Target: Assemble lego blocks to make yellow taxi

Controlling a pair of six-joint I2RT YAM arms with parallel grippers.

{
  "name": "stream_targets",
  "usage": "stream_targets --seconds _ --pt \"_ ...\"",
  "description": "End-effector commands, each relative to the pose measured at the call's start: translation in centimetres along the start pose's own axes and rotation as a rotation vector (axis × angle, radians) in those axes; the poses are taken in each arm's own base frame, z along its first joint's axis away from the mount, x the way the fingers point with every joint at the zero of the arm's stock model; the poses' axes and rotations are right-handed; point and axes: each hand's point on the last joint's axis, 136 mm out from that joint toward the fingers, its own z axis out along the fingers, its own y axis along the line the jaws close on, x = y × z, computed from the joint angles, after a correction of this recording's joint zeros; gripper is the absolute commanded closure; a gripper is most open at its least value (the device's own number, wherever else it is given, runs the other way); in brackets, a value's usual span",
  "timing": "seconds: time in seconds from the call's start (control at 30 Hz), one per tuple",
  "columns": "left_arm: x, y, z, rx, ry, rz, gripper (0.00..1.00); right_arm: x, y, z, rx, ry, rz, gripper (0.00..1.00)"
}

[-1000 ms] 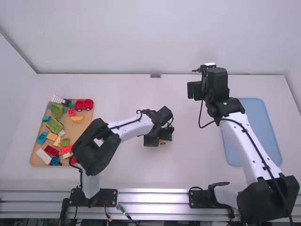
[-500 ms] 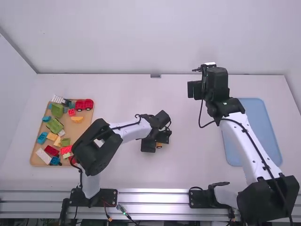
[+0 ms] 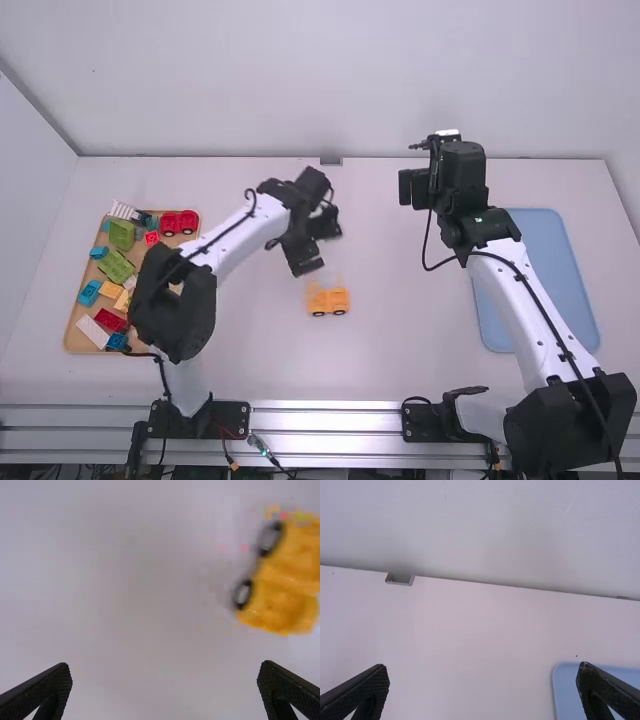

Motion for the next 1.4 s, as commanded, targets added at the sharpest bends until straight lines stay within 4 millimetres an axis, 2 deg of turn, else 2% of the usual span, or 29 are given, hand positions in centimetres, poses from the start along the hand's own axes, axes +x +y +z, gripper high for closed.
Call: stream_targets --seconds 0.0,0.1,0.13,0.2,0.23,0.37,0.4,0.5,0.53,0.63,0.67,0.7,0.87,1.0,1.23,1.33,1.37 --pt "1.6 4.6 -2.0 -0.045 -0.048 -0.387 0.01 -1.6 -0.1 -0.7 0.003 -0.047 0.01 0.01" --pt "4.6 8.3 -2.3 -0.07 -0.053 -0.683 0.01 -2.2 -0.2 -0.8 0.003 -0.069 0.014 0.01" --pt "6.7 10.1 -2.4 -0.082 -0.048 -0.846 0.01 -2.3 -0.2 -0.8 0.004 -0.076 0.015 0.01" --pt "8.9 11.3 -2.3 -0.087 -0.031 -0.994 0.01 -2.5 -0.2 -0.8 0.004 -0.083 0.016 0.01" --pt "11.4 12.5 -2.4 -0.093 -0.01 -1.154 0.01 -2.7 -0.2 -0.8 0.004 -0.089 0.017 0.01" --pt "17.3 13.5 -2.4 -0.032 0.037 -1.481 0.01 -2.8 -0.2 -0.8 0.004 -0.096 0.018 0.01" --pt "17.7 13.6 -2.4 -0.022 0.038 -1.504 0.01 -2.8 -0.2 -0.8 0.004 -0.096 0.017 0.01" --pt "21.1 14.0 -2.5 0.058 0.027 -1.649 0.01 -2.8 -0.2 -0.8 0.004 -0.096 0.018 0.01" --pt "21.1 14.0 -2.5 0.058 0.027 -1.649 0.01 -2.8 -0.2 -0.8 0.004 -0.096 0.018 0.01" --pt "24.7 14.4 -2.4 0.067 0.034 -1.754 0.01 -2.8 -0.2 -0.8 0.004 -0.095 0.018 0.01" --pt "25.0 14.4 -2.4 0.067 0.036 -1.763 0.01 -2.8 -0.2 -0.8 0.004 -0.096 0.018 0.01" --pt "26.3 14.3 -2.3 0.065 0.047 -1.815 0.01 -2.8 -0.2 -0.8 0.004 -0.095 0.018 0.01" --pt "32.4 13.7 -2.0 -0.015 0.132 -2.044 0.01 -2.8 -0.1 -0.8 0.001 -0.095 0.017 0.01" --pt "36.2 13.7 -1.5 -0.072 0.134 -2.131 0.01 -2.6 -0.1 -0.4 0.005 -0.109 0.019 0.01" --pt "40.4 13.3 -1.9 -0.098 0.122 -2.196 0.0 -2.2 0.0 0.2 0.005 -0.139 0.024 0.02" --pt "41.3 13.3 -2.0 -0.113 0.125 -2.204 0.13 -2.2 0.0 0.4 0.005 -0.15 0.026 0.01" --pt "41.7 13.1 -2.1 -0.143 0.153 -2.221 0.13 -2.1 0.1 0.5 0.004 -0.154 0.026 0.01"
